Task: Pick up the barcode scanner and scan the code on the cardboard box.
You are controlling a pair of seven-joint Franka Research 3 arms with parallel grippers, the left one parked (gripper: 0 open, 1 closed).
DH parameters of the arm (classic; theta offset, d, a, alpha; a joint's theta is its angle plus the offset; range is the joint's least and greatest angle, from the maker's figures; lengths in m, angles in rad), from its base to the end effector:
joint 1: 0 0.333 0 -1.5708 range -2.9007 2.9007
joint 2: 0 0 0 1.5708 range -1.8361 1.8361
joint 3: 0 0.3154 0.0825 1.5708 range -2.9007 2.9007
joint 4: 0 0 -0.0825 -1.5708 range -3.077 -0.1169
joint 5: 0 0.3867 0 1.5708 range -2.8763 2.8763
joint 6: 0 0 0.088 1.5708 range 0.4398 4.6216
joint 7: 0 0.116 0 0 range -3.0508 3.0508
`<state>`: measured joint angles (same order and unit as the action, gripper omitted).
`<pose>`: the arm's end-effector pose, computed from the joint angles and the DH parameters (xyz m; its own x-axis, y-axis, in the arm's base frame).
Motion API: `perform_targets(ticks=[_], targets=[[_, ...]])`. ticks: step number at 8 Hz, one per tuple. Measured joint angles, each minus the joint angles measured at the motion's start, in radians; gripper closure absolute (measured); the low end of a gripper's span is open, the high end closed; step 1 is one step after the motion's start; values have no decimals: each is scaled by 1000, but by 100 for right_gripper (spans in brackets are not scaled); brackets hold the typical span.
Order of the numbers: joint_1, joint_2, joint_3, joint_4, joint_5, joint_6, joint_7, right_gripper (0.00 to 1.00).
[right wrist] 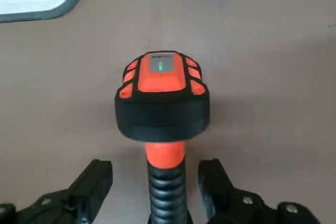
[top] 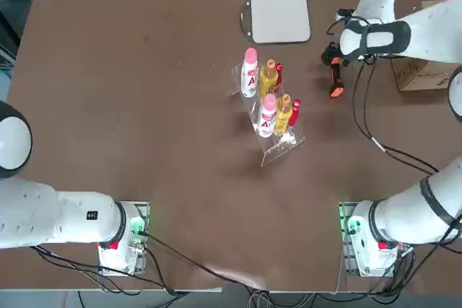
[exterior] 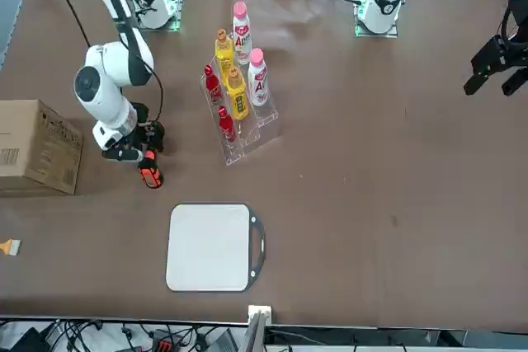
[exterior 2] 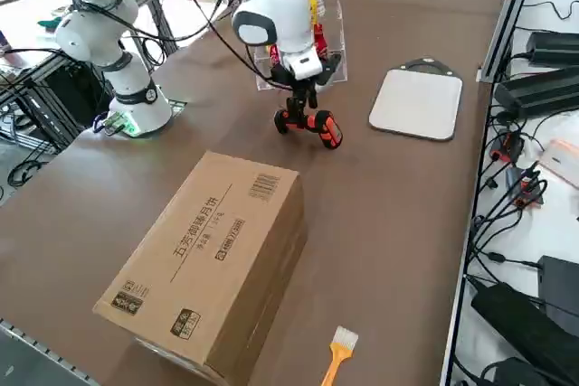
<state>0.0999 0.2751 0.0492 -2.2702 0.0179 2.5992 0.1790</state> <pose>0.5386 0.0810 0.2296 0.9977 -0.0479 0.0489 -0.0464 -0.9984 -0.0326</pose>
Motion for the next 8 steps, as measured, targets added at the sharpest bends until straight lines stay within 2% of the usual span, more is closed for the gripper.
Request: perform_targets(ticks=[4, 6, 7, 8], targets=[[-2, 67, -1, 1, -1, 71, -11, 0], [-3, 74, -2, 2, -1, 80, -33, 1], [-6, 74, -4, 3, -1, 81, -53, 13], [-9, 74, -7, 3, -1, 81, -69, 19]])
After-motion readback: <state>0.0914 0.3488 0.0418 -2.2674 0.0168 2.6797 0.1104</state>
